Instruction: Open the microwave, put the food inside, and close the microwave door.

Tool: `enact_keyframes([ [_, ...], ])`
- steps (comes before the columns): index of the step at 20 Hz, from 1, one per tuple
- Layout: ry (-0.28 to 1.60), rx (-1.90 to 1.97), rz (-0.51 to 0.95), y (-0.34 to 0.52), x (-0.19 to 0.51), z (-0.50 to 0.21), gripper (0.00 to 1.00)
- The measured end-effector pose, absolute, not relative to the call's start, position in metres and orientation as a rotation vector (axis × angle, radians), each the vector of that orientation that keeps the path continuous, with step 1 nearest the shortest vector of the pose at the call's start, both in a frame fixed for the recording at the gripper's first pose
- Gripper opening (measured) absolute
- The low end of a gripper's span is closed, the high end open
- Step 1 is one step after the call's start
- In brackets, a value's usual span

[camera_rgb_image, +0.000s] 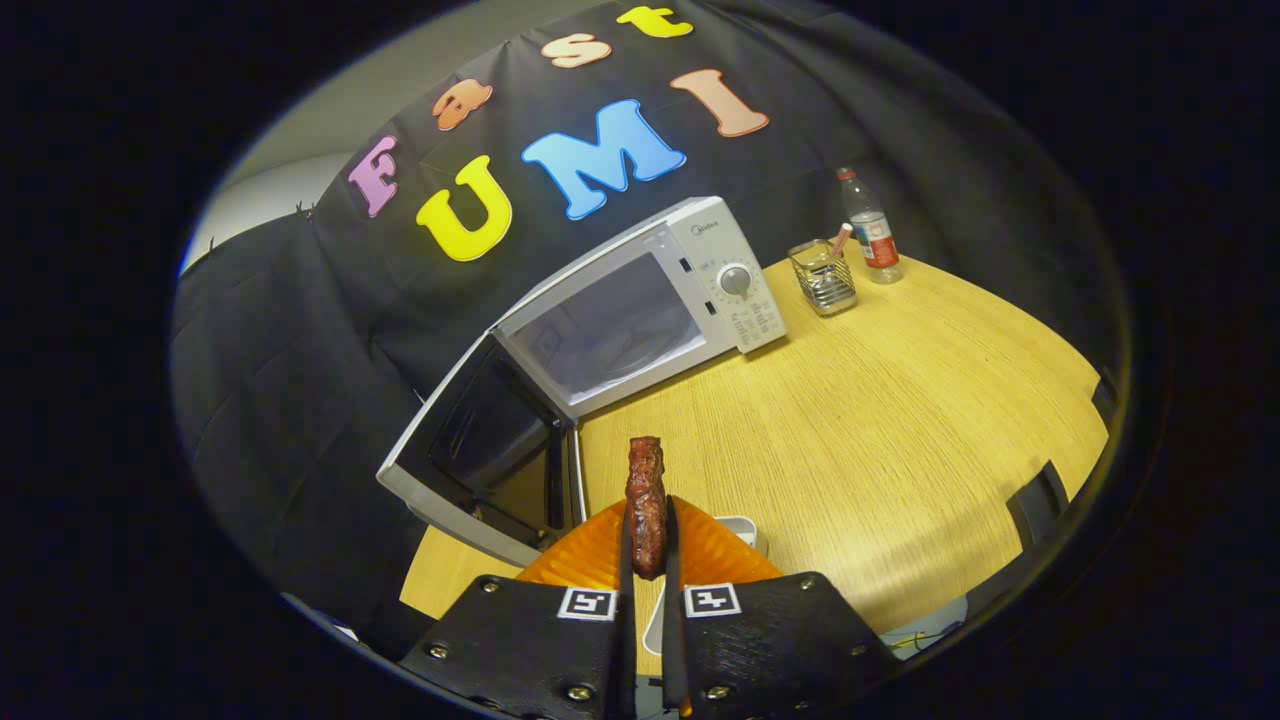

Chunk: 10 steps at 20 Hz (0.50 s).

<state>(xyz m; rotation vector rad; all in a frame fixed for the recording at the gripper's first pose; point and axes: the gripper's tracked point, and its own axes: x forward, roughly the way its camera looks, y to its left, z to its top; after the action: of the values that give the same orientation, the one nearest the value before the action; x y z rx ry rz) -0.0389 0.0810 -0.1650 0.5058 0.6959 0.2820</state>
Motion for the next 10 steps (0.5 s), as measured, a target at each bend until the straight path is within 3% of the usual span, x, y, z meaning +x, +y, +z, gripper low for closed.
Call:
enact_keyframes([
  [10,0.643,0.484,0.382,0.136,0.063,-0.147,0.1],
])
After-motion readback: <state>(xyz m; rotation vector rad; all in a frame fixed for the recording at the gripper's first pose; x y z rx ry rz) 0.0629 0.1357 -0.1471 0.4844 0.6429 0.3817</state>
